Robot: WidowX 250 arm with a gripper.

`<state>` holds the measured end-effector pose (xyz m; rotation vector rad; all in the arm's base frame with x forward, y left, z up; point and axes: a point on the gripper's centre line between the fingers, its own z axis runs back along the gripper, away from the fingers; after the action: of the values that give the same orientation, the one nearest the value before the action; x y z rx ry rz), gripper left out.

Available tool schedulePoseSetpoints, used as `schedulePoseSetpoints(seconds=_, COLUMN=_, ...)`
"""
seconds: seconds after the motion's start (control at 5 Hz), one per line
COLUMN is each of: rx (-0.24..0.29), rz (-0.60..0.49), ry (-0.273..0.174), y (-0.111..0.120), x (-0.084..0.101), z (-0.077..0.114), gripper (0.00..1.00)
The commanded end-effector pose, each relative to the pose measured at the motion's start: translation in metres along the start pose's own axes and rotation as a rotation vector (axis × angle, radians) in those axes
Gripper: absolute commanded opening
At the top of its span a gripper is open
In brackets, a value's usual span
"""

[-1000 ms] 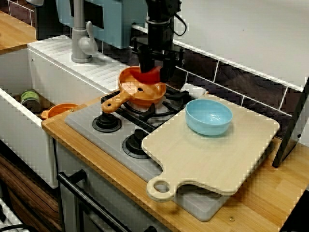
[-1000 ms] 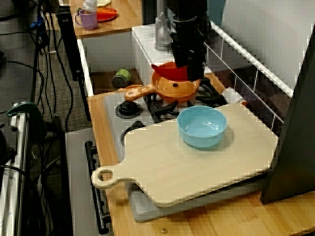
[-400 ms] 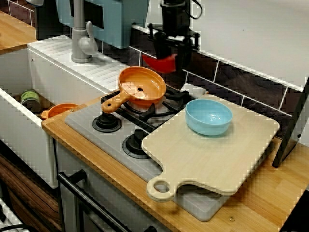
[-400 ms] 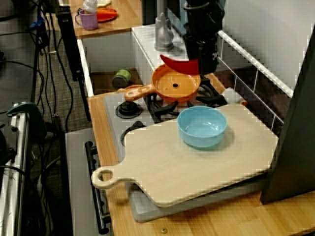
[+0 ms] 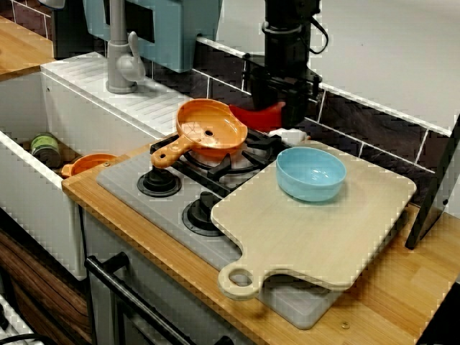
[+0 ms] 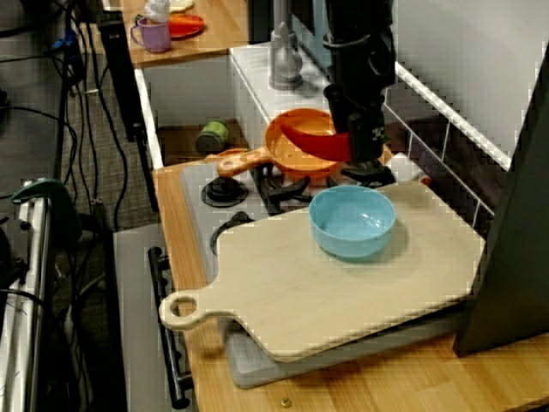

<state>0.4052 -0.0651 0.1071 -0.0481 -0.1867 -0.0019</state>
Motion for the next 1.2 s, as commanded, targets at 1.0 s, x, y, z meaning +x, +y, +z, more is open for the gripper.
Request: schedulePoseSetpoints(seconds=1.0, rx=-0.055, rz=-0.056, ry=-0.137, y=-0.051, x=-0.008, z=0.053, gripper=0.00)
